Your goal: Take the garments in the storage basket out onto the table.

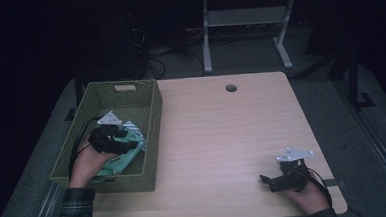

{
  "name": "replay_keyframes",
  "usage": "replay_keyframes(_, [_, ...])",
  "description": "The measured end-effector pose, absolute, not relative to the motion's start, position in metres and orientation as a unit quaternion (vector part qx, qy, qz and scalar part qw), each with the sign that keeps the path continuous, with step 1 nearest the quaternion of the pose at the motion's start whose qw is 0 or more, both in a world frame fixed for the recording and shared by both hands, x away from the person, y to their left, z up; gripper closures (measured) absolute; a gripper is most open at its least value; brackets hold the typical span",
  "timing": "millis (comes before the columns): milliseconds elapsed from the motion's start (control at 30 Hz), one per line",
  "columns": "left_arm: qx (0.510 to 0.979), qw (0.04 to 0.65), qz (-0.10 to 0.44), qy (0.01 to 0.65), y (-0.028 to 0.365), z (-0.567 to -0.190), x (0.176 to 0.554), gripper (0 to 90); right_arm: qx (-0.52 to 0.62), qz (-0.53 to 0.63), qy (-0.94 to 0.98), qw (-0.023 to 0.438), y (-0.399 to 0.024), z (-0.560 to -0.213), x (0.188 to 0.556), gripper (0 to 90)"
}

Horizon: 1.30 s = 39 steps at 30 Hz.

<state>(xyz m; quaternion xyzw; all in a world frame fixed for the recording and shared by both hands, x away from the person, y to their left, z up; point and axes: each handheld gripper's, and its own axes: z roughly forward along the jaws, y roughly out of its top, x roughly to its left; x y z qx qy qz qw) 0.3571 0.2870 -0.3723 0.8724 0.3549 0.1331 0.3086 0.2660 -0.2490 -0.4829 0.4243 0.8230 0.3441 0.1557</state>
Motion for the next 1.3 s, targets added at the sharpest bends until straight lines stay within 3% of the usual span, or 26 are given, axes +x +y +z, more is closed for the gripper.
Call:
replay_keyframes(567, [0.885,0.269,0.111,0.363,0.281,-0.398,0.365,35.9,0.424,0.344,0.823,0.156,-0.249,-0.483,0.266,0.0])
replay_keyframes(933, [0.903,0.212,0.094,0.363,0.273,-0.412,0.37,36.4,0.424,0.344,0.823,0.156,-0.249,-0.483,0.266,0.0])
replay_keyframes(1100, [0.905,0.204,0.084,0.365,0.273,-0.414,0.37,45.0,0.424,0.344,0.823,0.156,-0.249,-0.483,0.266,0.0])
replay_keyframes(1300, [0.903,0.196,0.068,0.376,0.275,-0.413,0.372,73.6,0.424,0.344,0.823,0.156,-0.249,-0.483,0.266,0.0])
